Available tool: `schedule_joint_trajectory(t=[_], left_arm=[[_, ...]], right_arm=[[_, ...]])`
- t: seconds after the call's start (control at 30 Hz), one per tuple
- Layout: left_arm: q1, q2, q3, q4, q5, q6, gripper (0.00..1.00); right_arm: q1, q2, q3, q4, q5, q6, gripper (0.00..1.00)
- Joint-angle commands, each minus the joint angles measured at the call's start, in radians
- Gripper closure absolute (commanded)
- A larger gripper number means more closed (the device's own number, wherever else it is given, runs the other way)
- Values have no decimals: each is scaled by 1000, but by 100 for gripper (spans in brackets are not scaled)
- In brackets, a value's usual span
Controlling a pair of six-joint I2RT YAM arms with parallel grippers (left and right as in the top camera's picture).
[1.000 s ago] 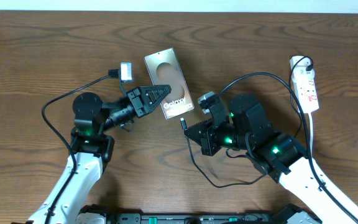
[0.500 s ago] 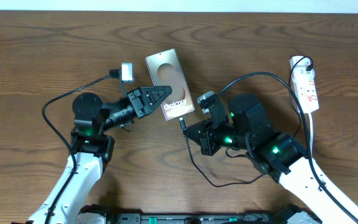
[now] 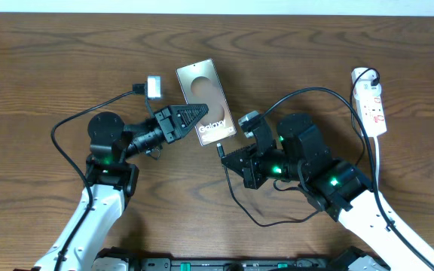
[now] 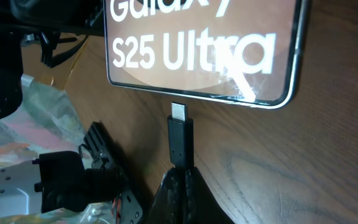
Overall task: Plug charger to phone and switch on socket
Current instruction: 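Align the plug tip under the phone's bottom port with the right gripper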
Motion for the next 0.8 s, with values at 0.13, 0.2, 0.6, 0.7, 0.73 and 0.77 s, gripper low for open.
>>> schedule_joint_trajectory(t=[0.13,0.2,0.6,0.7,0.73,0.77], left_arm=[[-1,-8,31,24,26,39,92],[0,-8,31,51,44,45,93],[0,-8,31,81,54,45,93],[0,-8,31,81,53,45,93],[0,-8,31,81,53,45,93],[0,-8,31,81,53,45,93]], right_arm=[[-18,-1,9,-4,-20,-8,99],[-23,-1,9,-4,-25,-9,99],[-36,-8,9,12,-96,-9,99],[-36,-8,9,11,-97,-8,99],[-36,-8,9,11,-97,-8,99],[-36,-8,9,11,-97,-8,99]])
